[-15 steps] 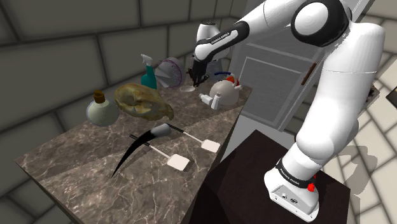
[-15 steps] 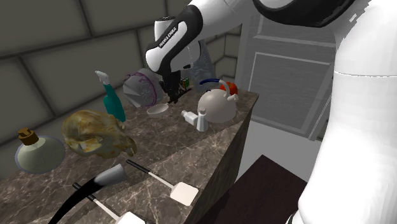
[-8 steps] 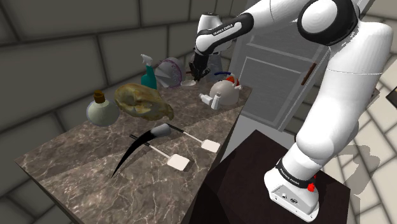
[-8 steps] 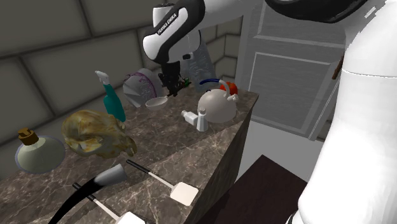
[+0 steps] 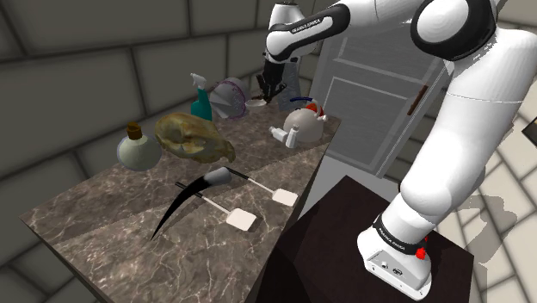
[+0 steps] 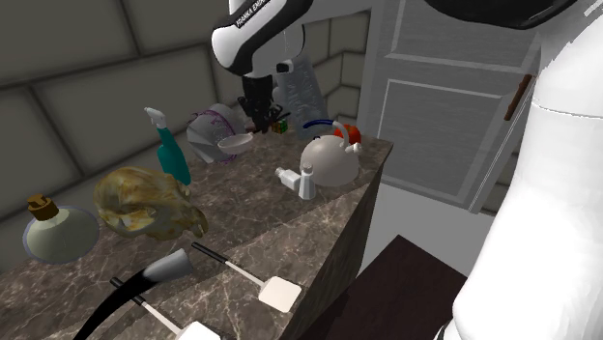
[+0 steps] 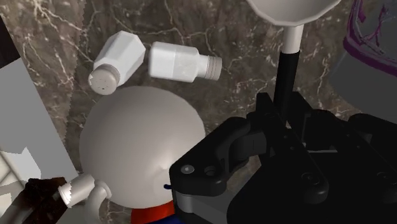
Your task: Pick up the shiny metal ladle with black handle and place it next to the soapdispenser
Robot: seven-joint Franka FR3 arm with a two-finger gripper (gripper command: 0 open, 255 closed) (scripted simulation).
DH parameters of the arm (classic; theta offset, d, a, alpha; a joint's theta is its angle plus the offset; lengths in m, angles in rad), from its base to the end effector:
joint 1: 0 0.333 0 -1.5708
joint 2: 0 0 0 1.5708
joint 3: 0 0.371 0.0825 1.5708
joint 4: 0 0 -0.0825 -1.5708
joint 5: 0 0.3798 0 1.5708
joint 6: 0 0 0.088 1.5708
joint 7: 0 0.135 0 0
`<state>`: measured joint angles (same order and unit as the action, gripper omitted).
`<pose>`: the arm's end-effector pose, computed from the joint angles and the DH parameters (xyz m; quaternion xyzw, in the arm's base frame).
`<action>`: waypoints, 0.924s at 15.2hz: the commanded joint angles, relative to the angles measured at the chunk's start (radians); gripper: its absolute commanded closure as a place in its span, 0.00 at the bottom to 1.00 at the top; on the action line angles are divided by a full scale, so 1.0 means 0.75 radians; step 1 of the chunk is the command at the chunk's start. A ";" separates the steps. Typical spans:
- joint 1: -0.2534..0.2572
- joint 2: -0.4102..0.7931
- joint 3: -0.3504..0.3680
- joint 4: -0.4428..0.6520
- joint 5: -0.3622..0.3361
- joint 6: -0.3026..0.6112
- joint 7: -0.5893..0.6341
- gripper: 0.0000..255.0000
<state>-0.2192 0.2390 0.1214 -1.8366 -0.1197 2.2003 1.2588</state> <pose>0.6401 -0.0750 0.4407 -0.7947 0.6026 -0.0729 0.0044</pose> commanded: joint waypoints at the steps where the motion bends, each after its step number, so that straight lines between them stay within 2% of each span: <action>1: 0.000 -0.010 0.001 0.024 0.004 -0.035 -0.005 1.00; 12: -0.001 -0.057 0.005 0.149 0.020 -0.205 -0.024 1.00; 14: 0.032 -0.089 0.026 0.106 0.012 -0.199 0.034 1.00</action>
<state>-0.2043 0.1773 0.1353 -1.7504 -0.1079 2.0513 1.2684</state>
